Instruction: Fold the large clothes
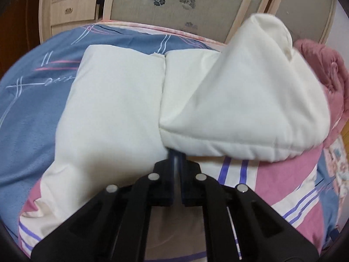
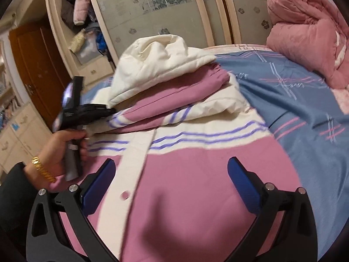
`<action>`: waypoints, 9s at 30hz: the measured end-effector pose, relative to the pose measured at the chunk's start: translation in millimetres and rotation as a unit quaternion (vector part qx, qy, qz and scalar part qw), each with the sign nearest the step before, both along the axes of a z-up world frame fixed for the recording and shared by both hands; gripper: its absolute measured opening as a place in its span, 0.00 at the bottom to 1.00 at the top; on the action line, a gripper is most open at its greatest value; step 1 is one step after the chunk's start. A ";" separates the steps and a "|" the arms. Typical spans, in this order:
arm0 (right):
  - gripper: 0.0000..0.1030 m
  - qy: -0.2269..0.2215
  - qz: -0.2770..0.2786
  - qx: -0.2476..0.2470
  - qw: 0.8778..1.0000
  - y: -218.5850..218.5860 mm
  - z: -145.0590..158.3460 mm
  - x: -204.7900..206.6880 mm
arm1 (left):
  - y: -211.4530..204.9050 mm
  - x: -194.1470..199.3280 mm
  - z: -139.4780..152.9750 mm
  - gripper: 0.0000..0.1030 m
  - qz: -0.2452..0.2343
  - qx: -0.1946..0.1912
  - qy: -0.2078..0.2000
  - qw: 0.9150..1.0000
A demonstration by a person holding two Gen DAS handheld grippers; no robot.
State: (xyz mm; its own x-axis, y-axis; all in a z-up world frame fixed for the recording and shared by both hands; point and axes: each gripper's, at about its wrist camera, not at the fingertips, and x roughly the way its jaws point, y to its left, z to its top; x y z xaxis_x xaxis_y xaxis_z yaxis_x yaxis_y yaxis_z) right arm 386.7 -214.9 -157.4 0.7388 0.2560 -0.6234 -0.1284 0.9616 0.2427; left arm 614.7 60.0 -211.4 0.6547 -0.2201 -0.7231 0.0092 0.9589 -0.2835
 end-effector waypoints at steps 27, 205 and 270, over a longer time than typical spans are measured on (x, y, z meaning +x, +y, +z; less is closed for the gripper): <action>0.03 -0.136 0.045 -0.195 0.970 49.1 71.5 173.6 | -49.1 16.9 72.5 0.13 0.015 0.203 -0.120 0.972; 0.07 -0.094 0.058 -0.285 0.952 12.4 -60.8 -165.0 | -35.1 -386.5 0.4 0.21 -0.085 0.227 -0.099 0.965; 0.99 -0.089 -0.139 -0.019 0.986 -38.3 111.8 344.1 | 3.6 116.6 213.5 0.98 0.090 0.283 -0.219 0.930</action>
